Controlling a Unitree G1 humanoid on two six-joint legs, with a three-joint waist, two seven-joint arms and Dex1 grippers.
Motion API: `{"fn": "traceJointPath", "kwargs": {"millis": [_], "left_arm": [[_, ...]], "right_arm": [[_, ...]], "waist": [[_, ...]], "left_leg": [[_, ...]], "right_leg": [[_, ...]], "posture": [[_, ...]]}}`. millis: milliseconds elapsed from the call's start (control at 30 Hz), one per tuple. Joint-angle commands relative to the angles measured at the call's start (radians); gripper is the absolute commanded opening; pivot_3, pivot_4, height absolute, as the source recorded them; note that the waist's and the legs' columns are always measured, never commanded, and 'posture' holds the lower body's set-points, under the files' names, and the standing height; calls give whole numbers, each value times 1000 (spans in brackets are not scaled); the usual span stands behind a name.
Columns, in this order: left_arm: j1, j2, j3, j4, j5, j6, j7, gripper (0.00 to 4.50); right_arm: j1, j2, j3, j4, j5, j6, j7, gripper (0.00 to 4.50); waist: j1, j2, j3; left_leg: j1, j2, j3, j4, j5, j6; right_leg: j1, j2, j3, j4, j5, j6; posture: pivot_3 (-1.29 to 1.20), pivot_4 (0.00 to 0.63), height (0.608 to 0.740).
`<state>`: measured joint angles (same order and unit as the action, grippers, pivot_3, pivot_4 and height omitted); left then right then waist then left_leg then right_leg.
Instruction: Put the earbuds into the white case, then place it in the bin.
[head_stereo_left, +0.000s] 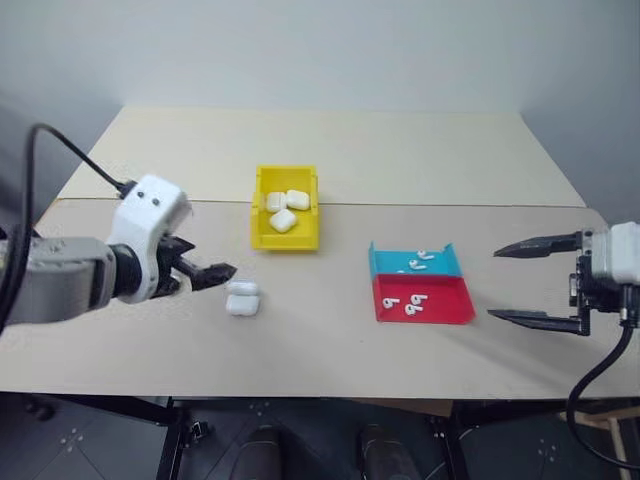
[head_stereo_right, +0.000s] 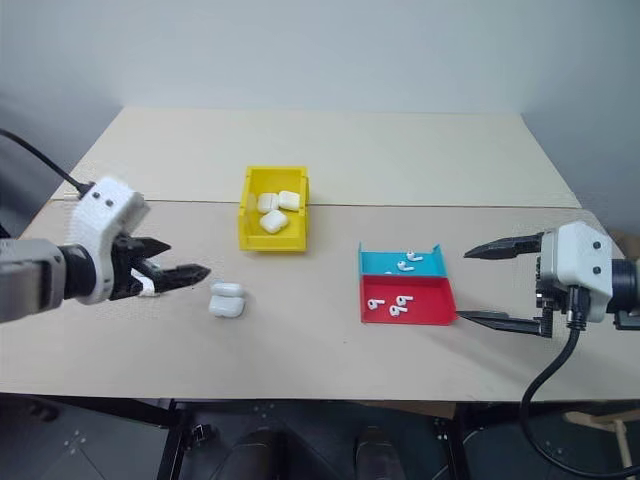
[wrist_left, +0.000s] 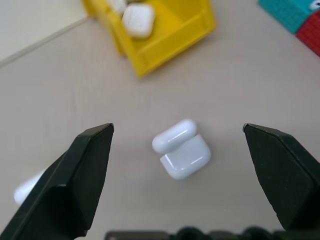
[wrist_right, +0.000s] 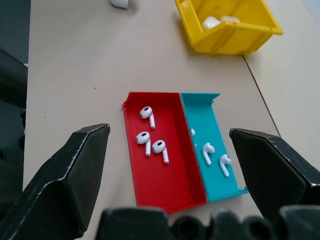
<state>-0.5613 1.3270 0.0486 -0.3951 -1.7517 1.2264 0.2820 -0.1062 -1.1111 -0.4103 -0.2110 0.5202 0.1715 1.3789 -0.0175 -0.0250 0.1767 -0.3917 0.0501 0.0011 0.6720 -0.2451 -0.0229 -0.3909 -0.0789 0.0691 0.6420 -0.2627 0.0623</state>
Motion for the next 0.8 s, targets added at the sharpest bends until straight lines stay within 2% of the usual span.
{"fn": "traceJointPath", "kwargs": {"millis": [33, 300, 667, 800], "left_arm": [[-103, 57, -138, 144, -195, -8, 252, 4500], [-278, 55, -281, 415, -221, 84, 517, 4500], [-435, -88, -384, 747, -221, 265, 537, 4500], [-510, -171, -416, 858, -185, 292, 559, 4500]], "right_arm": [[8, -6, -39, -44, 6, 17, -30, 4468], [67, 12, -8, -66, -33, 22, -79, 4468], [97, 32, 13, -81, -59, 46, -133, 4468], [115, 50, 20, -93, -73, 47, -159, 4468]], "waist": [[-1, 0, 0], [5, 0, 0], [10, -2, 1], [11, -2, 1]], "left_leg": [[0, 0, 0, 0, 0, 0], [1, -1, 0, -1, 0, -1], [0, -1, 0, -2, 2, -3], [0, -1, 0, -2, 2, -3]], "right_leg": [[-1, 0, 0, 0, 0, 0], [0, 1, 0, 1, 0, -1], [-1, 0, -1, 1, 0, 0], [-1, 0, -1, 1, 0, 0]], "posture": [[0, 150, 740], [0, 150, 740], [0, 150, 740], [0, 150, 740]]}}
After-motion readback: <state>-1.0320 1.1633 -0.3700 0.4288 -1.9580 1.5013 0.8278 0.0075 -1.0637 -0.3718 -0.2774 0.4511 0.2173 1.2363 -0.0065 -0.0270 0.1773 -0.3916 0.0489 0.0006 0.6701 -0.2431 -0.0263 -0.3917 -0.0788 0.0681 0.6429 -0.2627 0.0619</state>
